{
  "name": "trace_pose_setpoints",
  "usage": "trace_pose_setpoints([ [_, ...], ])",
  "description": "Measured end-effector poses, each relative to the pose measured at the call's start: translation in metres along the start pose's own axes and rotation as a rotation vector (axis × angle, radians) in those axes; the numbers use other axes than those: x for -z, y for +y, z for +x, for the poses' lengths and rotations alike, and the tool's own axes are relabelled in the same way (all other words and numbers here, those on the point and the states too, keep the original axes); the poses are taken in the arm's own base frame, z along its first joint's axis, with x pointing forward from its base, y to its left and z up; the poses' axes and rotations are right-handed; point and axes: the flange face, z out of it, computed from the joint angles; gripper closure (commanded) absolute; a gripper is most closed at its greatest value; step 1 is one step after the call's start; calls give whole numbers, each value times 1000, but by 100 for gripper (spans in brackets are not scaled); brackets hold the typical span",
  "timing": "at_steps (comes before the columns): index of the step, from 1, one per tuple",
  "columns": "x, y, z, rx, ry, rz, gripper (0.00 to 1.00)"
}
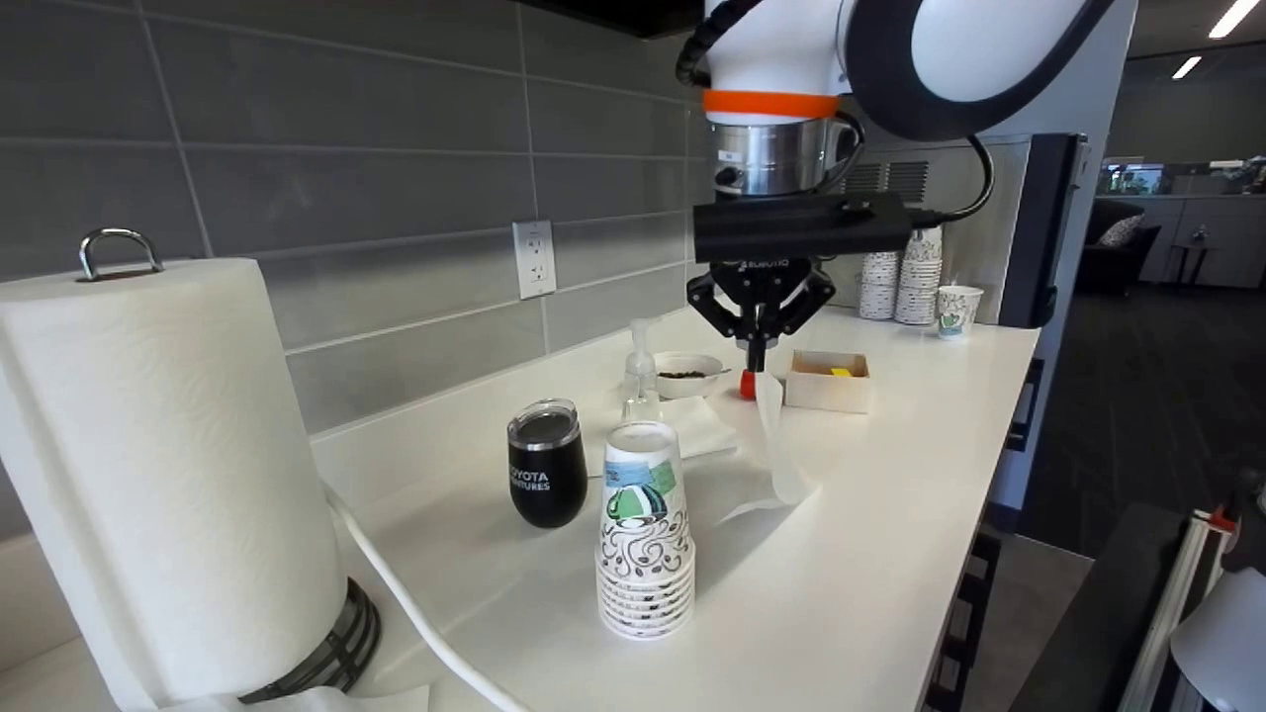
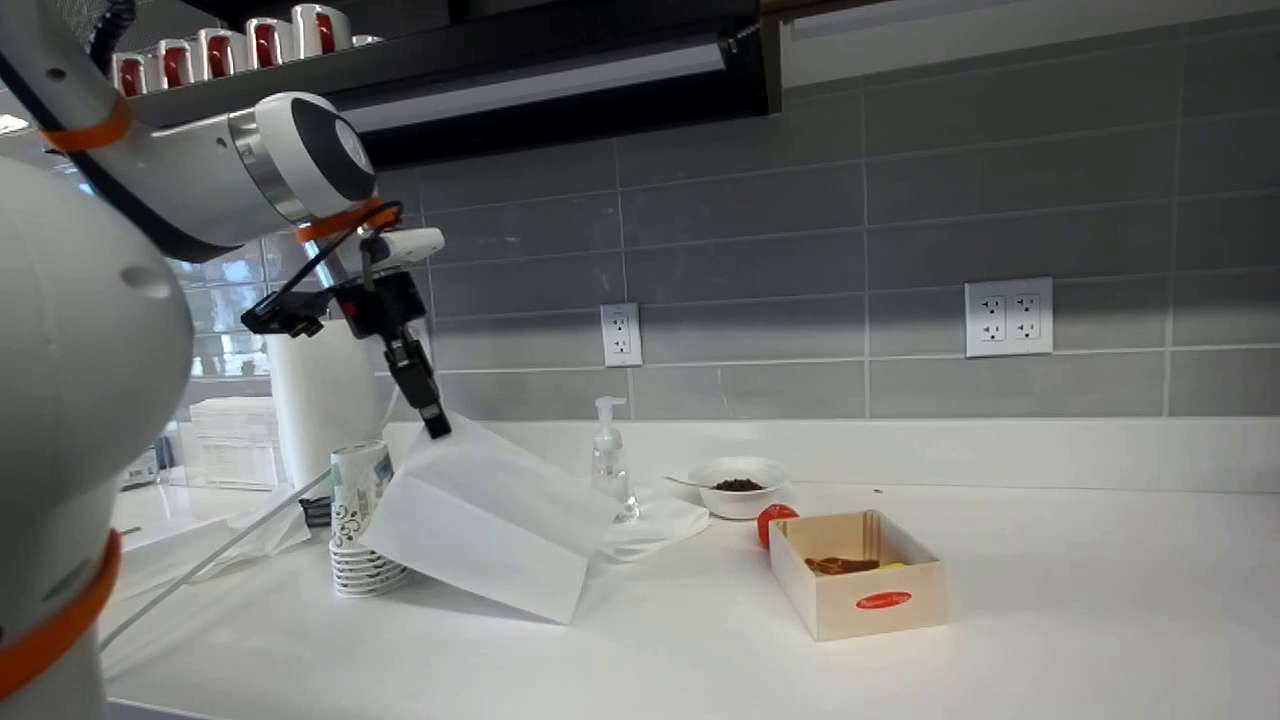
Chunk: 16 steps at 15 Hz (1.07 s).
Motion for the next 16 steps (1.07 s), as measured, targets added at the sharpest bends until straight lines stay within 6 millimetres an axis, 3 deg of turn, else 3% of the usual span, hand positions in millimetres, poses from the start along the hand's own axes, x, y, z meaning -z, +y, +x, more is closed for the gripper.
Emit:
trace_pose_setpoints([
  [8,30,9,-4,36,201,208,100],
  [9,34,8,-3,36,224,219,74],
  [11,40,7,-3,36,253,234,68],
  [16,43,7,0,30,278,238,30],
])
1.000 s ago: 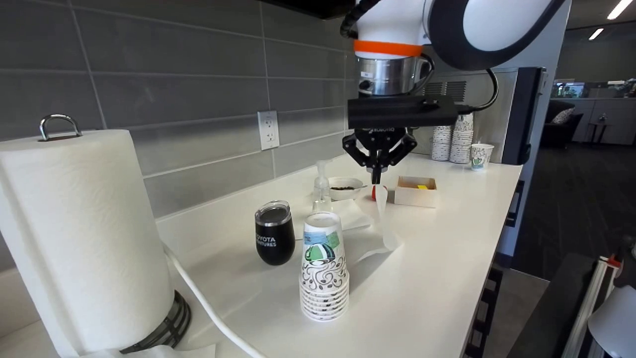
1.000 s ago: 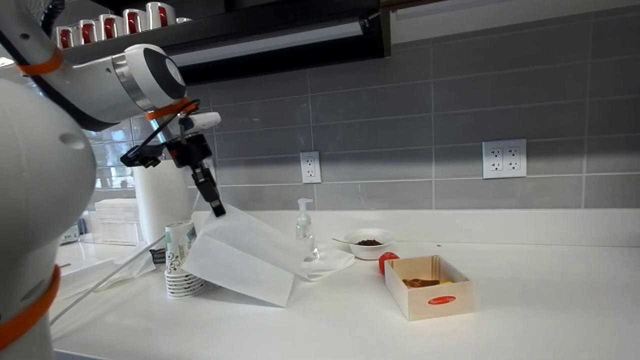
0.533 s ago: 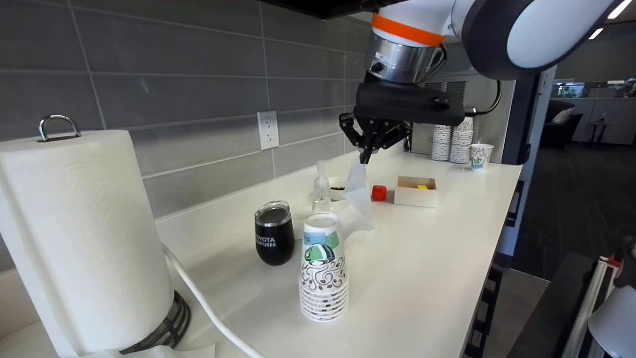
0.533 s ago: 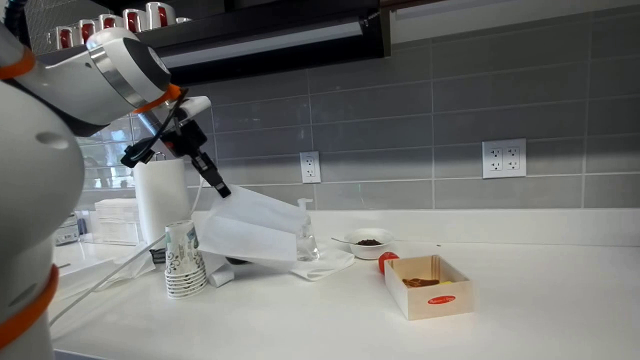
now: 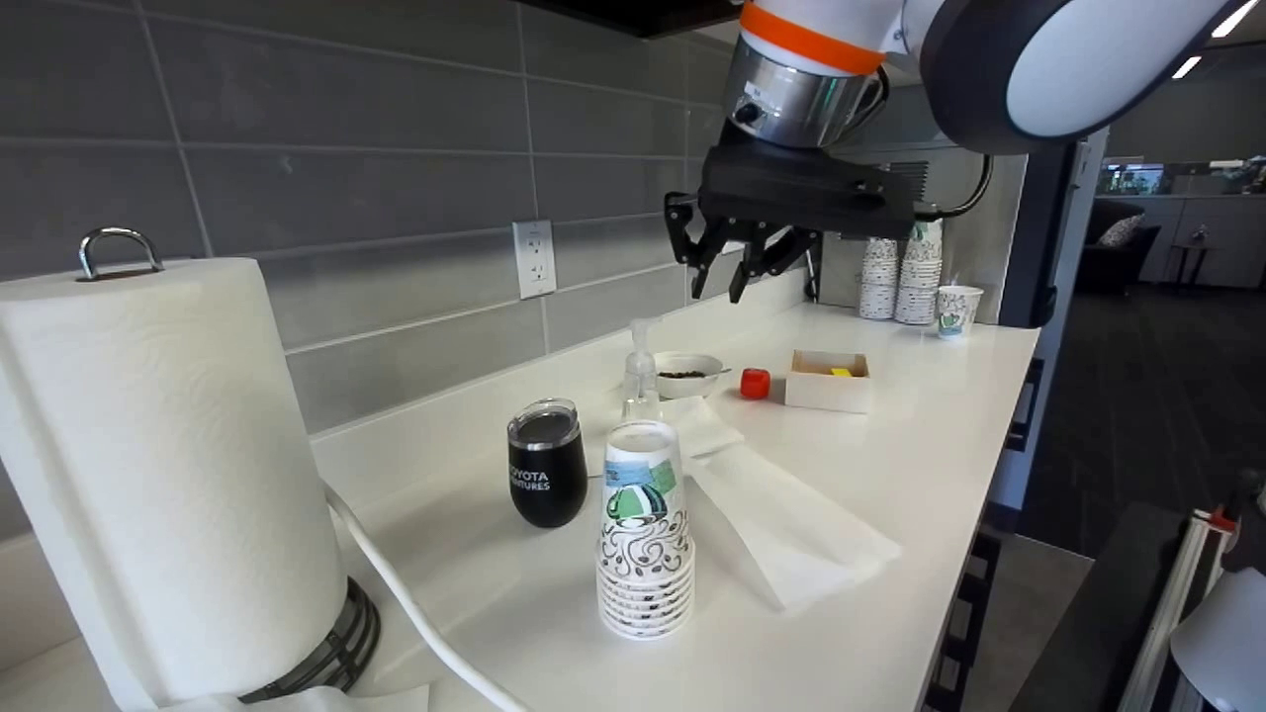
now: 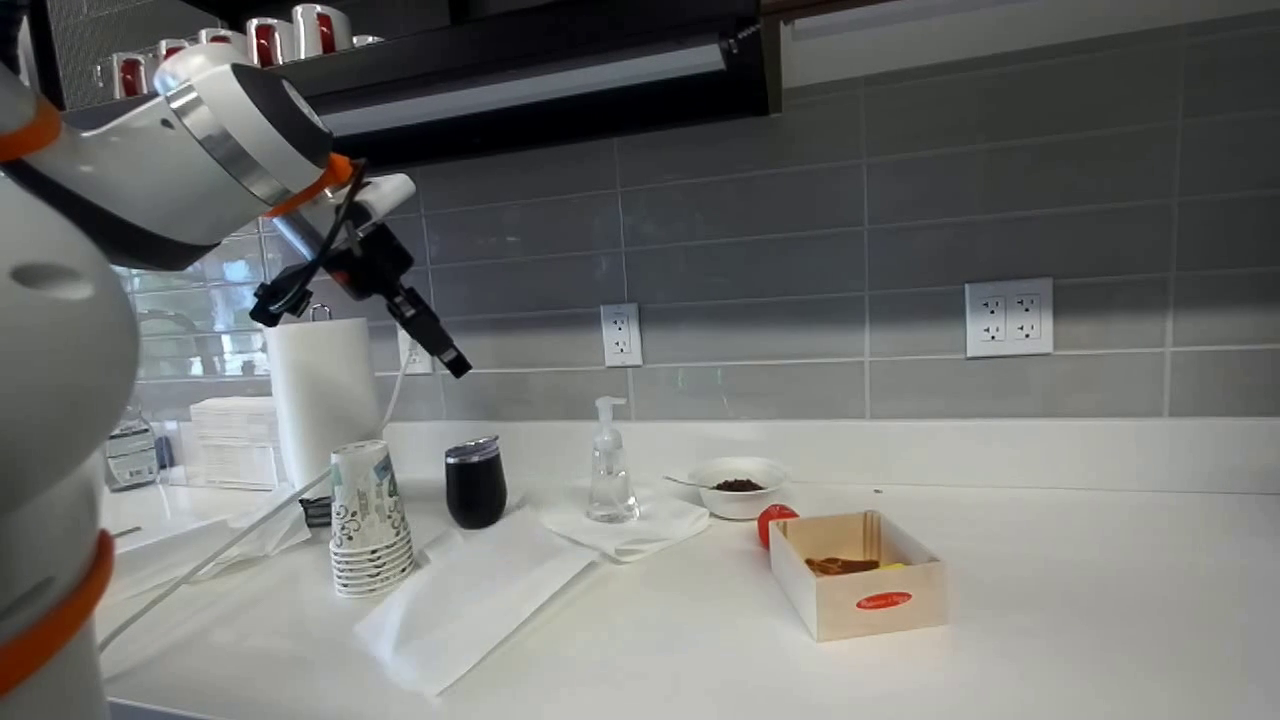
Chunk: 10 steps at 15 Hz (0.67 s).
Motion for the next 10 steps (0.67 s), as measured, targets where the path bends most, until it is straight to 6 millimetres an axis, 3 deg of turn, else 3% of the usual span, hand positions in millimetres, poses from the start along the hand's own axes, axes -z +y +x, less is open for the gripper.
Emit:
trace_pose_setpoints([
  [4,-2,1,1,-3,1,-5,1],
  [10,-7,4,-1,-6,-11,-26,0],
])
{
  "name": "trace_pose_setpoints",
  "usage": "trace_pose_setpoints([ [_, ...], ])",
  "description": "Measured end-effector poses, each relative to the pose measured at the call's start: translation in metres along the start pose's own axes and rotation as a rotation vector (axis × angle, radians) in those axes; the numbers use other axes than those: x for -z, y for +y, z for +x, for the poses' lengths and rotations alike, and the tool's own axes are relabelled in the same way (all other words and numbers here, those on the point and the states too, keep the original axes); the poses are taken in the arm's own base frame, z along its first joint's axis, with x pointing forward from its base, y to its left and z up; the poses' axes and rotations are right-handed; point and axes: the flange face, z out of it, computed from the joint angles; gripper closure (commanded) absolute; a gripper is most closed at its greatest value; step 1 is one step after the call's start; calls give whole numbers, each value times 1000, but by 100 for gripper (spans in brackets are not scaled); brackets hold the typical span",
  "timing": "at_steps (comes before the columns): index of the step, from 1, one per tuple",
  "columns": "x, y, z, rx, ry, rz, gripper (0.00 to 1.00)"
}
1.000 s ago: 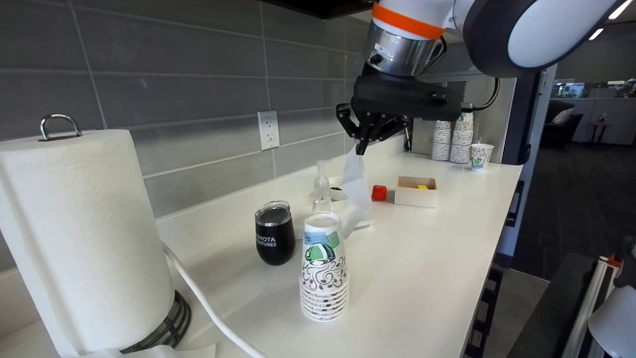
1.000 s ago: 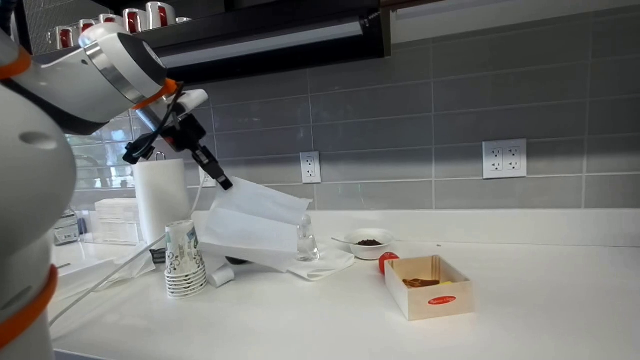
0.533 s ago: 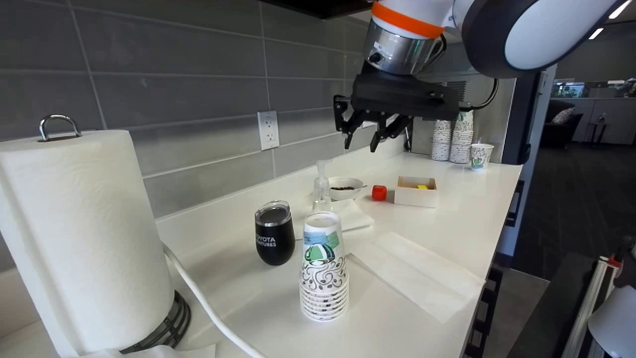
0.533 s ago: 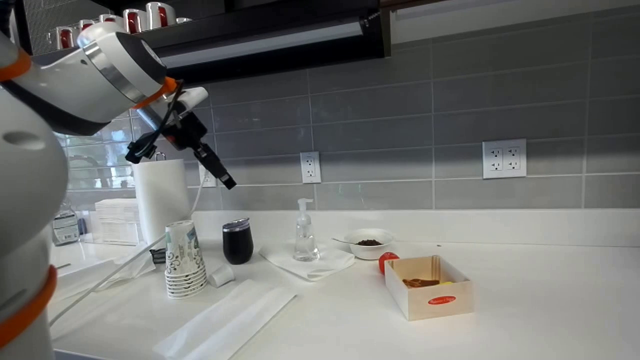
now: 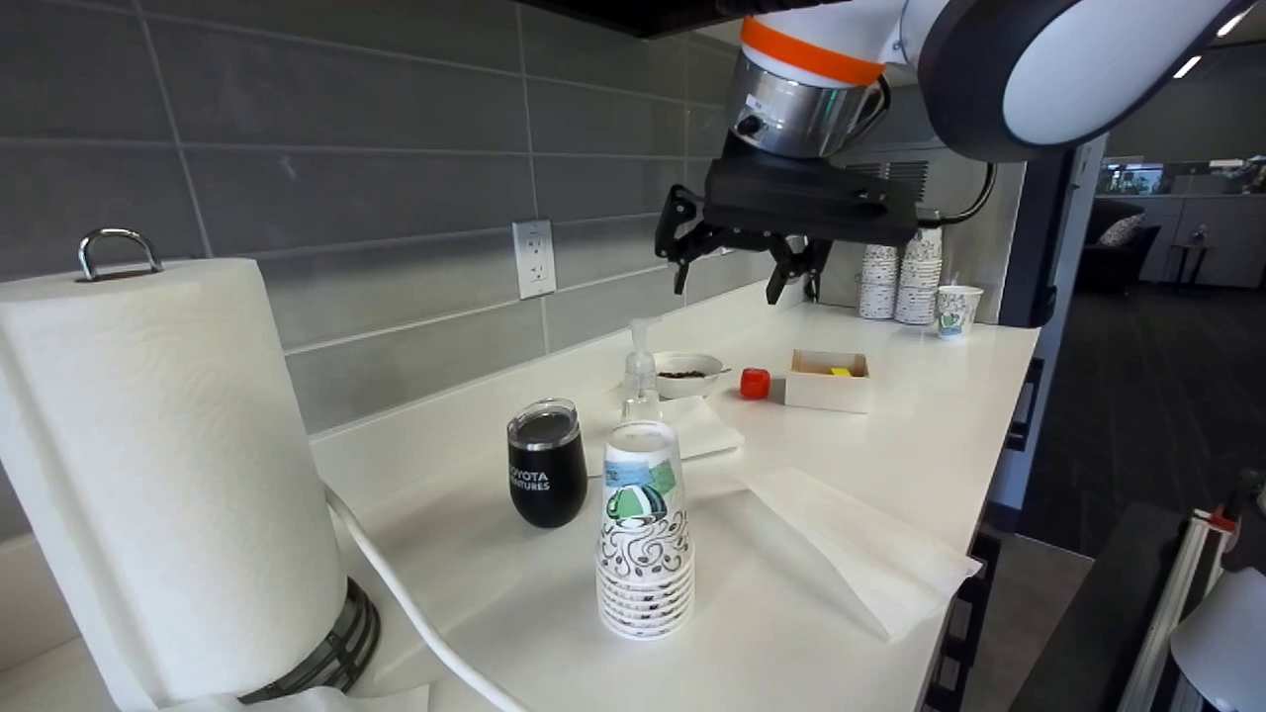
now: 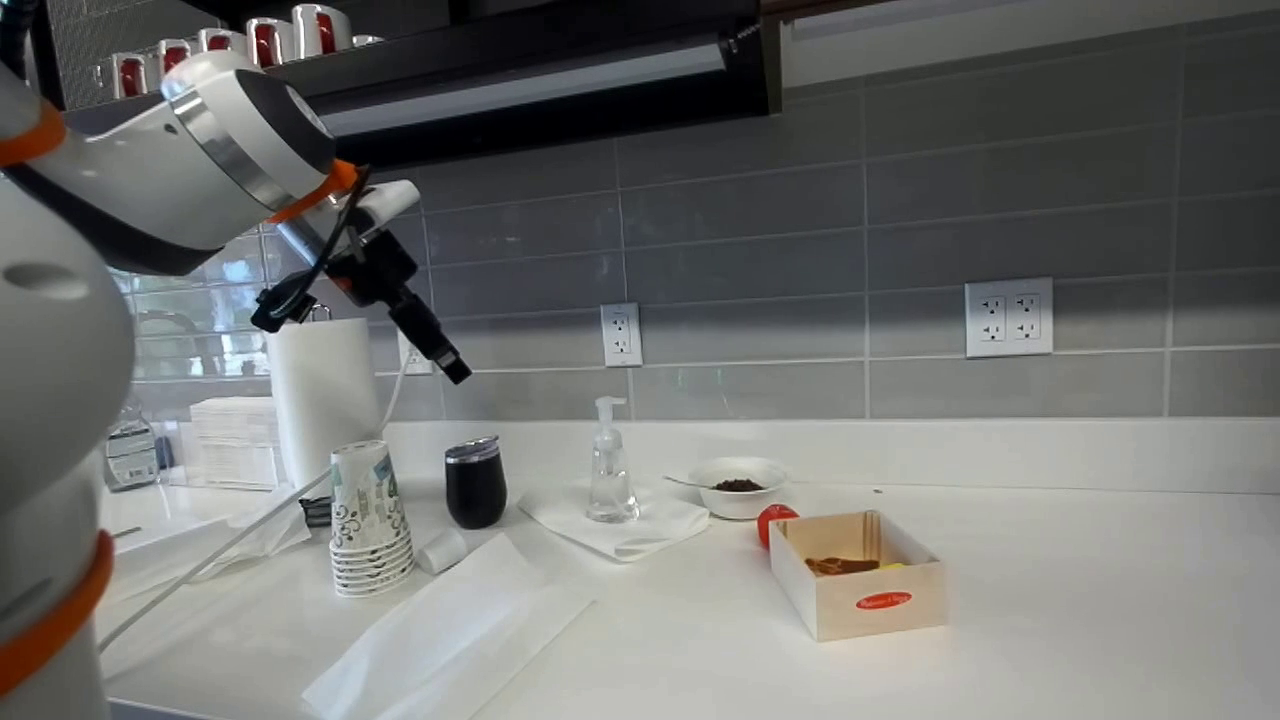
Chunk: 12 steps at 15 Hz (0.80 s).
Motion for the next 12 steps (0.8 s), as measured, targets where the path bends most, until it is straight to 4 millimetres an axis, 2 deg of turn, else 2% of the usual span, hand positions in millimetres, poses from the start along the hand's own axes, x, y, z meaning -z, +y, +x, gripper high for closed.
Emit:
trace_pose_setpoints([
  [12,-7,4,-2,1,-14,-33,0],
])
